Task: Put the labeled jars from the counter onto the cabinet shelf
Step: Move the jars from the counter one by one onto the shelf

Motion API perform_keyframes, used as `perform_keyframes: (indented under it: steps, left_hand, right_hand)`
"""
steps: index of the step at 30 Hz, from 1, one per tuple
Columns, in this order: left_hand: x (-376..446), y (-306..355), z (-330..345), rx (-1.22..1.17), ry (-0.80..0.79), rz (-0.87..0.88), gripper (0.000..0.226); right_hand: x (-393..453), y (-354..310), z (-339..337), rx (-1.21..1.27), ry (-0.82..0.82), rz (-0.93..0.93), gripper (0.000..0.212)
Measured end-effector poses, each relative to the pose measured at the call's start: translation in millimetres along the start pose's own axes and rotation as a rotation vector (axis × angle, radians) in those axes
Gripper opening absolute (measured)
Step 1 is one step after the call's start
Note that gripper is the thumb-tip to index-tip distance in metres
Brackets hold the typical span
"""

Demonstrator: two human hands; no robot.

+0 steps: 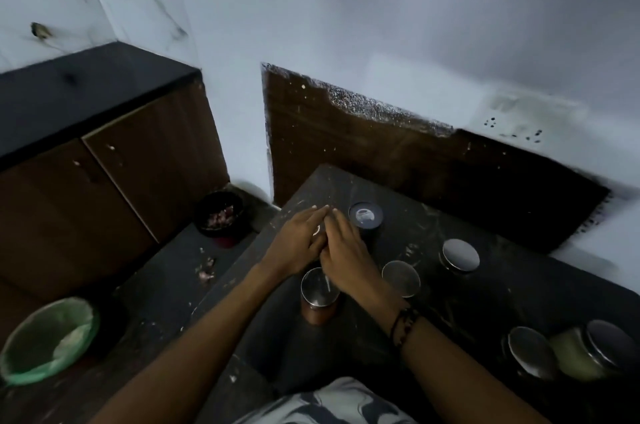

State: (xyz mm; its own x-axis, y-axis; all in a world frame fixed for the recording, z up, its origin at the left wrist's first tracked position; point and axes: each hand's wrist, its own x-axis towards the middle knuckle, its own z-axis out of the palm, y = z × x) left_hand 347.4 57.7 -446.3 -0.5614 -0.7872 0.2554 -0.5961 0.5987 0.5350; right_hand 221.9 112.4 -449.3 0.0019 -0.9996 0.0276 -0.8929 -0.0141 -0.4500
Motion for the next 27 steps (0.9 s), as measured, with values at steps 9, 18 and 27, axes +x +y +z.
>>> perform_keyframes:
  steps: [9,18,27]
  left_hand:
    - [3.7,-60.0,37.2,0.07,-0.069,-0.043,0.048]
    - [25.4,-96.0,66.4,-0.094,-0.108,-0.272,0.057]
    - [28.4,-107.5,85.1,-0.575,0.005,-0.644,0.037]
  right_hand:
    - [22.4,12.7,35.5,0.081,-0.145,0.166,0.061]
    - [53.1,25.2,51.8,0.189,-0.259,0.266,0.041]
    - [68.8,36.1,64.3,0.375,-0.209,0.341,0.056]
